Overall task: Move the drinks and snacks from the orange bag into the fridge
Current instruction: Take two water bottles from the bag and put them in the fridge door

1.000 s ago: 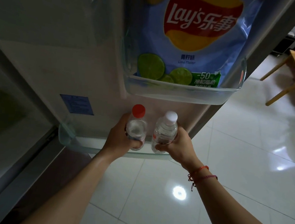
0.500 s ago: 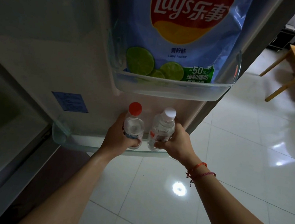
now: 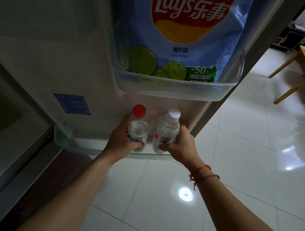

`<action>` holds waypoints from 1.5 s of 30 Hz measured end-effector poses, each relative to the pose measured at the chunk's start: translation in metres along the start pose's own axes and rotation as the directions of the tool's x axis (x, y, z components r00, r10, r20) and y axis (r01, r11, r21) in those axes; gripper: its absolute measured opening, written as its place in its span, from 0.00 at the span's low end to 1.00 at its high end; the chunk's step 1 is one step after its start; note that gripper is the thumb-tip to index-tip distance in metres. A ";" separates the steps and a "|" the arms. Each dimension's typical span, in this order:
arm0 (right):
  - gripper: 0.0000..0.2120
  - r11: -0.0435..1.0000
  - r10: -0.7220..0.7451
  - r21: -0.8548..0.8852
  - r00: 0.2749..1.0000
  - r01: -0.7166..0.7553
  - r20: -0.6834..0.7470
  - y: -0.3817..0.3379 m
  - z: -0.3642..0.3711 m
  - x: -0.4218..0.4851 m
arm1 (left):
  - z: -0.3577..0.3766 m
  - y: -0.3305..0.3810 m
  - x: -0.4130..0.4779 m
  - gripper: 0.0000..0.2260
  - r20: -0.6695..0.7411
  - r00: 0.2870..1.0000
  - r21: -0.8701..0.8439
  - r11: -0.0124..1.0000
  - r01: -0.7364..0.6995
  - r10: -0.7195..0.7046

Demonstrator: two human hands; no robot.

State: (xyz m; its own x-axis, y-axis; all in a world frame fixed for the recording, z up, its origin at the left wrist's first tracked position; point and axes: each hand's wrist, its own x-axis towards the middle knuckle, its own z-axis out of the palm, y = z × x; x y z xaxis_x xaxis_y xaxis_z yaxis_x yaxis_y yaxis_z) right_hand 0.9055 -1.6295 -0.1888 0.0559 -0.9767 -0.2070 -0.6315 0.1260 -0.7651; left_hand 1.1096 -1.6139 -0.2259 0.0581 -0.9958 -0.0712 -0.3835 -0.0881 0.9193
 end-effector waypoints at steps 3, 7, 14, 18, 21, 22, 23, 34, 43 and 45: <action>0.35 1.000 0.001 0.009 1.000 -0.001 0.006 0.000 0.000 0.000 | 0.000 0.000 0.002 0.36 -0.001 1.000 0.012 1.000 -0.002 0.002; 0.36 1.000 0.010 0.019 1.000 -0.010 0.016 0.000 0.000 0.000 | 0.000 0.003 0.000 0.37 0.016 1.000 0.020 1.000 -0.006 0.005; 0.36 0.999 -0.019 0.044 1.000 0.019 0.009 -0.005 -0.006 -0.008 | -0.008 0.010 -0.009 0.36 0.034 0.999 0.062 0.998 0.002 -0.004; 0.37 0.996 -0.056 0.065 0.998 0.055 0.002 -0.006 -0.010 -0.016 | -0.014 0.020 -0.019 0.36 -0.008 1.000 0.102 0.995 0.000 0.001; 0.37 0.993 -0.113 0.030 0.994 0.113 -0.010 -0.010 -0.015 -0.025 | -0.022 0.030 -0.032 0.40 -0.031 0.999 0.191 0.981 -0.022 0.028; 0.38 0.991 -0.131 0.011 0.991 0.131 -0.016 -0.012 -0.017 -0.030 | -0.025 0.033 -0.037 0.40 -0.040 0.998 0.236 0.971 -0.036 0.047; 0.38 0.989 -0.148 -0.008 0.989 0.148 -0.018 -0.015 -0.019 -0.035 | -0.029 0.036 -0.043 0.40 -0.052 0.996 0.283 0.958 -0.056 0.073; 0.37 0.900 -0.283 -0.364 0.956 0.239 -0.072 -0.030 -0.036 -0.106 | -0.057 0.074 -0.111 0.35 -0.099 0.921 0.698 0.686 -0.206 0.377; 0.37 0.724 -0.366 -0.659 0.924 0.205 -0.114 -0.039 -0.053 -0.148 | -0.065 0.100 -0.154 0.41 -0.107 0.900 0.806 0.567 -0.170 0.423; 0.37 0.718 -0.375 -0.664 0.919 0.207 -0.119 -0.044 -0.057 -0.153 | -0.066 0.107 -0.158 0.42 -0.113 0.899 0.804 0.571 -0.168 0.424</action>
State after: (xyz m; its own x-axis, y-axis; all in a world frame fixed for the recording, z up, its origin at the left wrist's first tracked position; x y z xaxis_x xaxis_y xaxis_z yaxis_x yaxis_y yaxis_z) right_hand 0.8802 -1.4960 -0.0890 0.1962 -0.9658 0.1692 -0.9557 -0.2270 -0.1875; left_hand 1.1205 -1.4639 -0.0904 -0.0063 -0.9292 0.3694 -0.9694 0.0963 0.2256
